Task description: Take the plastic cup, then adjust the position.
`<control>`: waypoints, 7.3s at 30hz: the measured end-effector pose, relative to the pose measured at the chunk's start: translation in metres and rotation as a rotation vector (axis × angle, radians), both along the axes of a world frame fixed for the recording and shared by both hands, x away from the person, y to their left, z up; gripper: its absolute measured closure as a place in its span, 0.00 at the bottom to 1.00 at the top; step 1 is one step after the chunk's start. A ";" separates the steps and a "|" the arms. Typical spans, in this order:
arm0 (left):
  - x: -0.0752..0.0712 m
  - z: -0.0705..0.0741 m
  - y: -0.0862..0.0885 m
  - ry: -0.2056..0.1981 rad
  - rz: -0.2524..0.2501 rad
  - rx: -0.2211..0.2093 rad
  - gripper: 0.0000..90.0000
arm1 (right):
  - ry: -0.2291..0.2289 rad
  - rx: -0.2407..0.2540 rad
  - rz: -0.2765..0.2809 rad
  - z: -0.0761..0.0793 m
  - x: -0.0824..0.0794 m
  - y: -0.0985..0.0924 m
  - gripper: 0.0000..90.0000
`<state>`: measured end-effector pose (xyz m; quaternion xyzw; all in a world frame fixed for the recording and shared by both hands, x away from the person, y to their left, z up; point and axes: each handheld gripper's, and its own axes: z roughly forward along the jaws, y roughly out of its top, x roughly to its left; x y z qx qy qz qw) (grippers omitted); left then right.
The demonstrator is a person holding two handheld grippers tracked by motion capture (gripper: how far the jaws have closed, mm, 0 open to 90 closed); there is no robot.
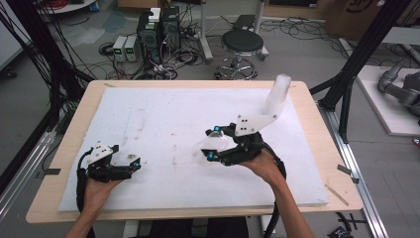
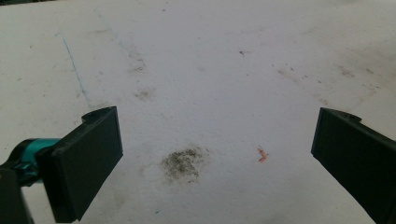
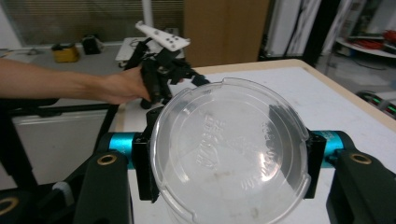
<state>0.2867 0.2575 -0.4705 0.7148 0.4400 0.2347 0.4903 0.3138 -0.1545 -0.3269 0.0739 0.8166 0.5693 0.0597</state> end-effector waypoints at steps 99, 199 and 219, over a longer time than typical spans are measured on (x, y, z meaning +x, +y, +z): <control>0.024 0.076 -0.149 -0.213 -0.924 -0.198 0.03 | 0.047 0.056 0.154 -0.016 0.005 0.020 0.46; 0.033 0.102 -0.162 0.192 -1.014 0.466 0.38 | 0.071 -0.592 0.167 -0.022 0.004 0.045 0.25; 0.034 0.099 -0.162 0.200 -1.020 0.431 0.32 | 0.066 -0.603 0.177 -0.022 0.007 0.048 0.47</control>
